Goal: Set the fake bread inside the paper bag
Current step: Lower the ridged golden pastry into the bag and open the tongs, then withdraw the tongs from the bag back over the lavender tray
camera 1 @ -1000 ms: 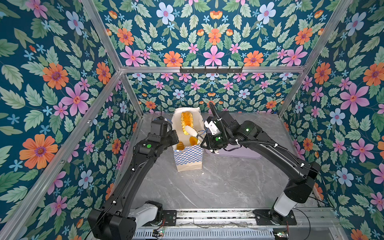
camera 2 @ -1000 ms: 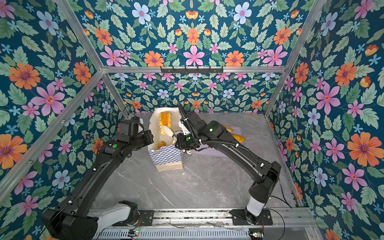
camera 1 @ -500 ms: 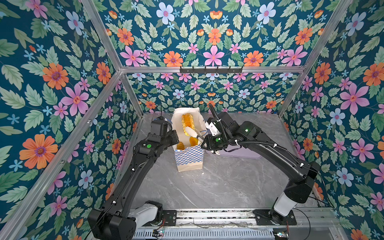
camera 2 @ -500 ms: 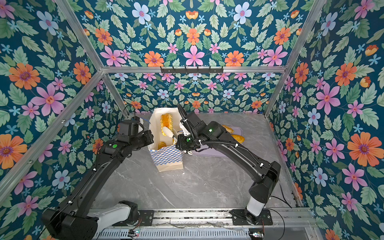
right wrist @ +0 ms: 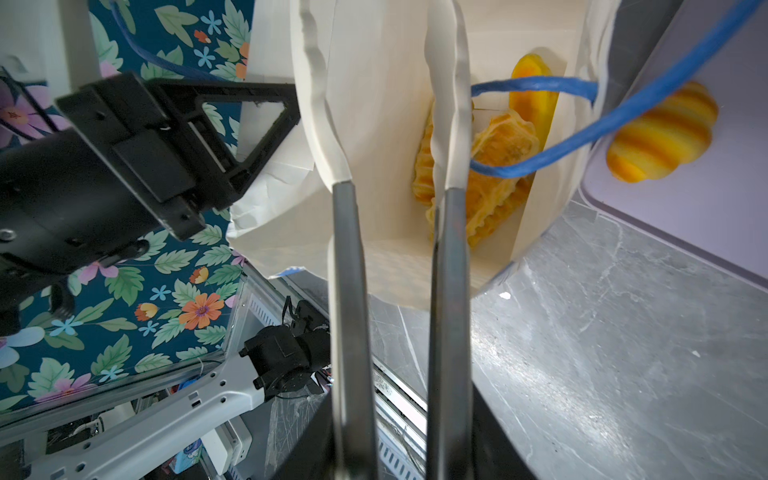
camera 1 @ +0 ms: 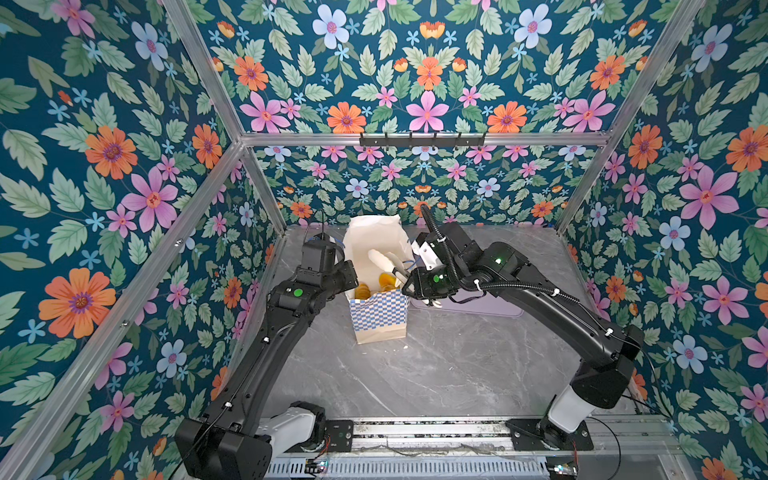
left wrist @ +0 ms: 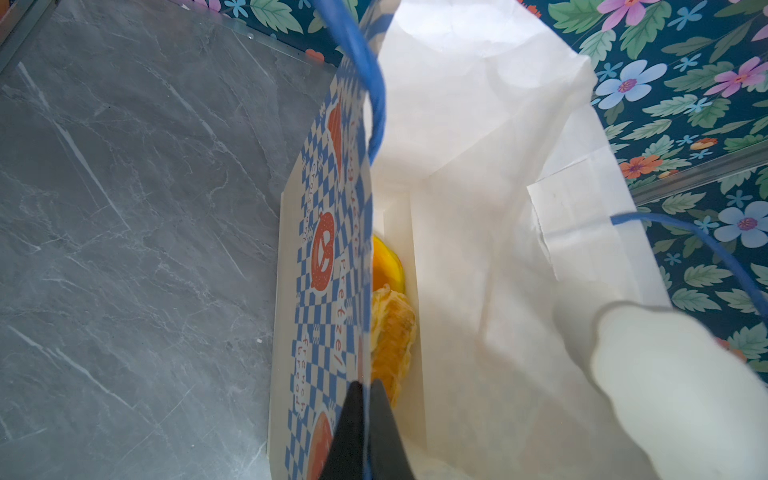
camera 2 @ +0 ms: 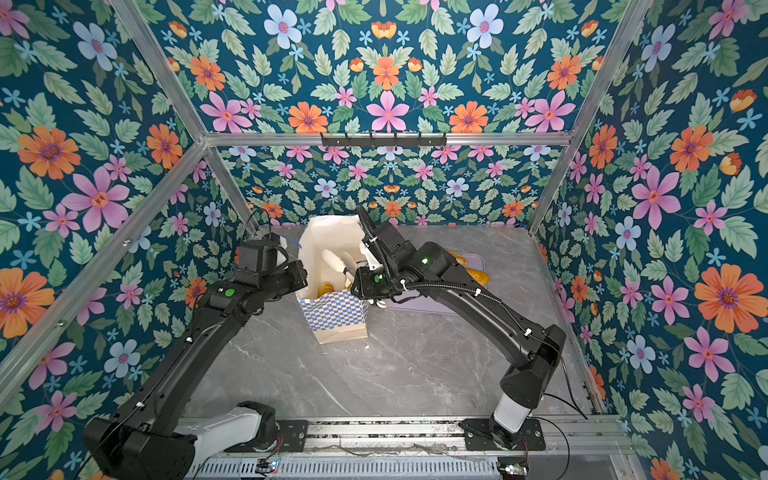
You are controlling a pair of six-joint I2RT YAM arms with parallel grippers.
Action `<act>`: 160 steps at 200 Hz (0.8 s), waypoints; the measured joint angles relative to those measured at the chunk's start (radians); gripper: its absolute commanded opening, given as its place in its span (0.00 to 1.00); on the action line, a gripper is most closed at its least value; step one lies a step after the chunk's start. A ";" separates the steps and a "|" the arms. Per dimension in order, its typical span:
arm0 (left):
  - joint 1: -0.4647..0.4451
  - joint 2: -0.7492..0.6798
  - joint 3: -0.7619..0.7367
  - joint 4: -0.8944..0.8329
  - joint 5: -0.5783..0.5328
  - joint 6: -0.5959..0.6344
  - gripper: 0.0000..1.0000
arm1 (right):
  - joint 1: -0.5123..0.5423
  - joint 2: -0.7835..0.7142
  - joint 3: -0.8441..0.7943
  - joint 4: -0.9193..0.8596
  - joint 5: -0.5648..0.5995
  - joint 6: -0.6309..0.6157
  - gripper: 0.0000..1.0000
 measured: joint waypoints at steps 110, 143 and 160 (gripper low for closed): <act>0.000 0.000 -0.002 -0.002 0.000 0.000 0.05 | 0.000 -0.003 0.105 0.028 -0.061 0.000 0.37; 0.000 0.000 -0.003 -0.001 0.000 0.000 0.04 | 0.000 -0.002 0.169 0.029 -0.064 0.000 0.37; 0.000 0.000 -0.003 -0.001 0.000 0.000 0.04 | 0.000 0.007 0.211 0.028 -0.064 -0.008 0.37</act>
